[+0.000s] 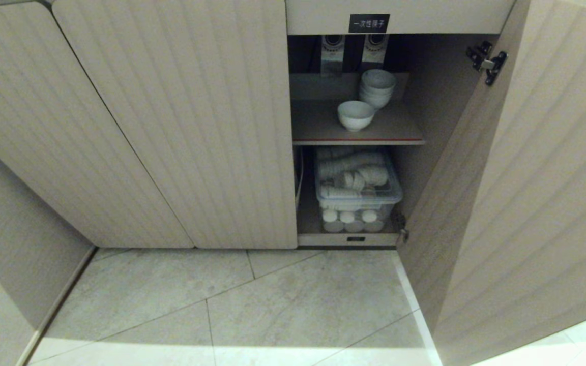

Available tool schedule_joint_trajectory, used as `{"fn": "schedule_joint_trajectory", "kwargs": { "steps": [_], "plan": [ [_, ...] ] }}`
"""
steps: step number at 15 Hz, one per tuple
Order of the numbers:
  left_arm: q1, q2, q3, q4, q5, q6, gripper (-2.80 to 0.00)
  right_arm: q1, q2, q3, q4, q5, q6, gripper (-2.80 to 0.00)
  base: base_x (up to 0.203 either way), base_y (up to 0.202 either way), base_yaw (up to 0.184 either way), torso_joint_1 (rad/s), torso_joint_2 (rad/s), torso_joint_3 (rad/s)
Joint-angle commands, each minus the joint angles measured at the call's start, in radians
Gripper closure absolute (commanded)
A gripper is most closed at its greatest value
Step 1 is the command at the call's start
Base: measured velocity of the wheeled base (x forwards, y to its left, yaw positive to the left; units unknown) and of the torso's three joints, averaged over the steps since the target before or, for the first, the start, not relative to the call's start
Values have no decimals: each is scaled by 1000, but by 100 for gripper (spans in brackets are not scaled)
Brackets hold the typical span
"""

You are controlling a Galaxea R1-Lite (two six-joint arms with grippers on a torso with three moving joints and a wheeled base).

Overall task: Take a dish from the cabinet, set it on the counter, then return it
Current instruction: Close the cabinet door

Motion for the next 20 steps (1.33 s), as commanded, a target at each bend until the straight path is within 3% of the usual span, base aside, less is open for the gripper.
{"fn": "schedule_joint_trajectory", "kwargs": {
  "steps": [1,15,20],
  "plan": [
    [0,0,0,0,0,-1,0,0,1,0,0,0,0,0,0,0,0,0,0,0],
    [0,0,0,-1,0,-1,0,-1,1,-2,3,-3,5,0,0,0,0,0,0,0],
    [0,0,0,0,0,-1,0,-1,1,-36,5,-47,34,0,0,0,0,0,0,0]
  ]
}}
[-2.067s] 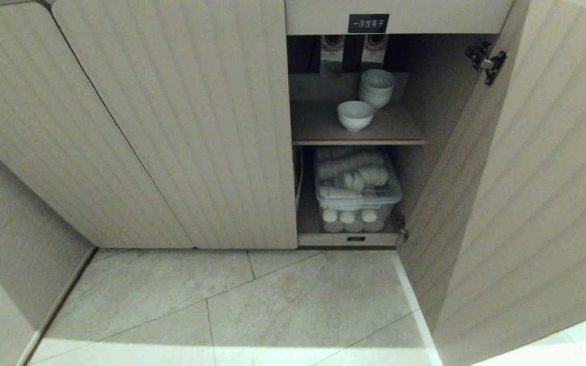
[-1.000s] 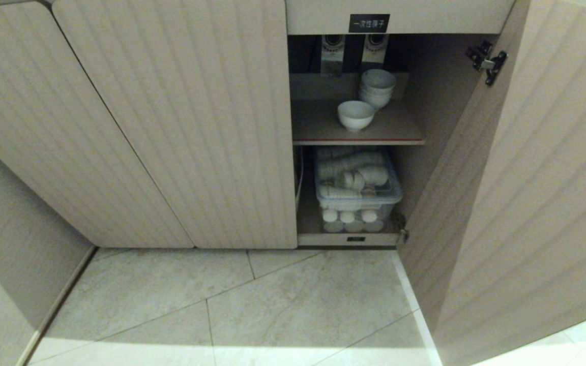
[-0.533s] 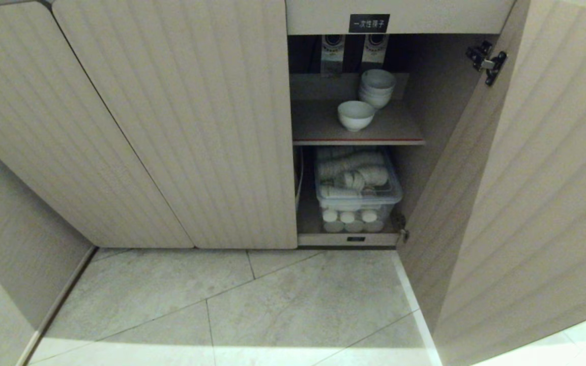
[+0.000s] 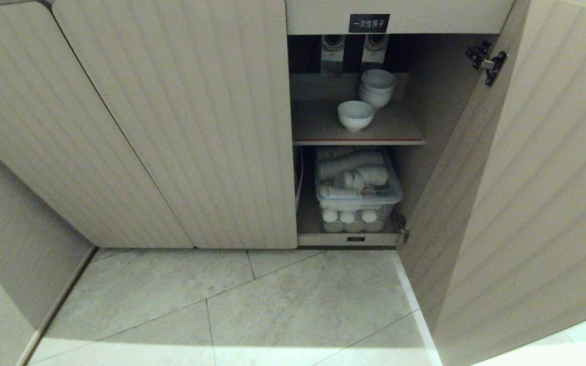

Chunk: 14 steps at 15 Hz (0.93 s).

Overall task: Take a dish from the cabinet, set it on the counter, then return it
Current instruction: Close the cabinet door

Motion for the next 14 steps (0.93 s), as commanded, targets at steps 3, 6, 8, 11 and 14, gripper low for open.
{"fn": "schedule_joint_trajectory", "kwargs": {
  "steps": [3,6,8,11,14],
  "plan": [
    [0,0,0,0,0,0,0,0,6,-106,97,-130,-17,0,0,0,0,0,0,0],
    [0,0,0,1,0,0,0,0,54,-137,121,-242,-18,0,0,0,0,0,0,0],
    [0,0,0,-1,0,0,0,0,63,-165,146,-263,-14,0,0,0,0,0,0,0],
    [0,0,0,0,0,0,0,-8,182,-202,127,-287,-12,0,0,0,0,0,0,0],
    [0,0,0,0,0,0,0,-100,331,-235,65,-298,-11,0,0,0,0,0,0,0]
  ]
}}
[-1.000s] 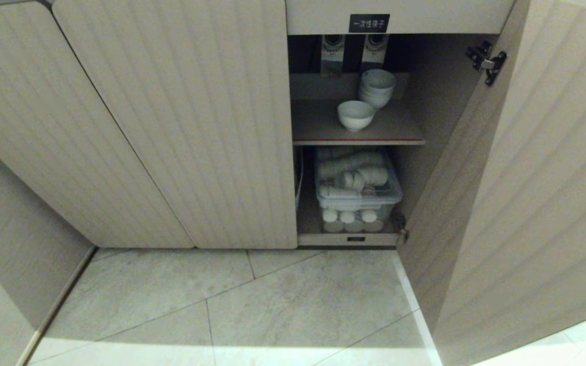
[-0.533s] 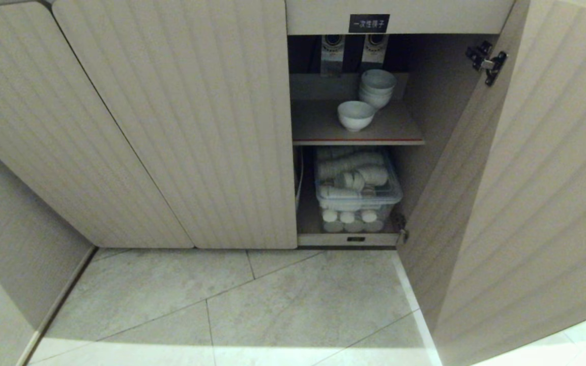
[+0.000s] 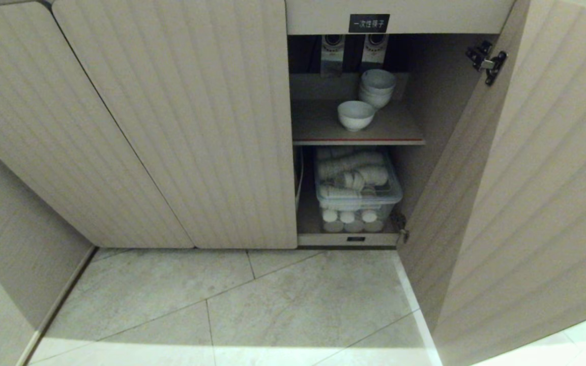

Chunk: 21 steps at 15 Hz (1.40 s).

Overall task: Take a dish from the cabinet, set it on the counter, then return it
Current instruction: Close the cabinet door

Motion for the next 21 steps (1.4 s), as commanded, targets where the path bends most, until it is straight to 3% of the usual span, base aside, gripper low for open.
{"fn": "schedule_joint_trajectory", "kwargs": {
  "steps": [1,3,8,21],
  "plan": [
    [0,0,0,1,0,0,0,-97,158,-29,-36,8,-1,0,0,0,0,0,0,0],
    [0,0,0,0,0,0,0,-147,246,-53,-122,80,-1,0,0,0,0,0,0,0],
    [0,0,0,0,0,0,0,-151,365,-64,-380,104,-31,0,0,0,0,0,0,0],
    [0,0,0,1,0,0,0,-194,495,-154,-442,98,-31,0,0,0,0,0,0,0]
  ]
}}
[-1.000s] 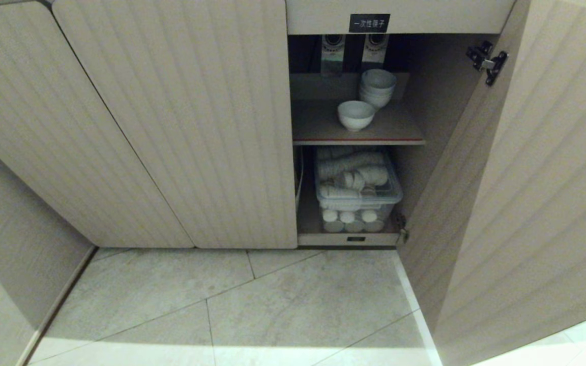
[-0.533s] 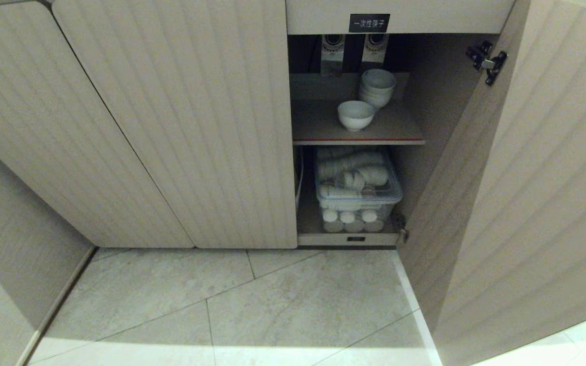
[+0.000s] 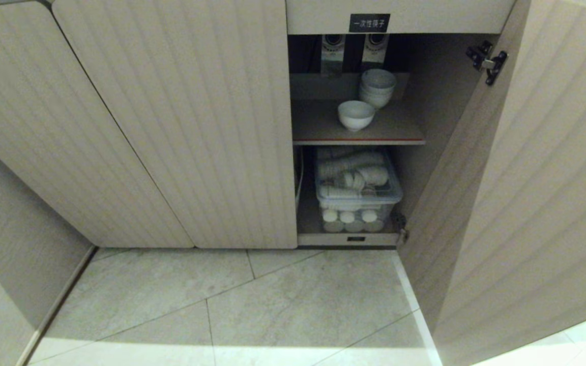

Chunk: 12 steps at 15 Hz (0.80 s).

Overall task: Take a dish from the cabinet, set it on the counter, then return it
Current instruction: Close the cabinet door

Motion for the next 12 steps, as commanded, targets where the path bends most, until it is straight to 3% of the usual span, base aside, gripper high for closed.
{"fn": "schedule_joint_trajectory", "kwargs": {
  "steps": [1,12],
  "plan": [
    [0,0,0,0,0,0,0,-5,15,5,-2,0,2,0,0,0,0,0,0,0],
    [0,0,0,0,0,0,0,0,50,8,-12,5,22,0,0,0,0,0,0,0]
  ]
}}
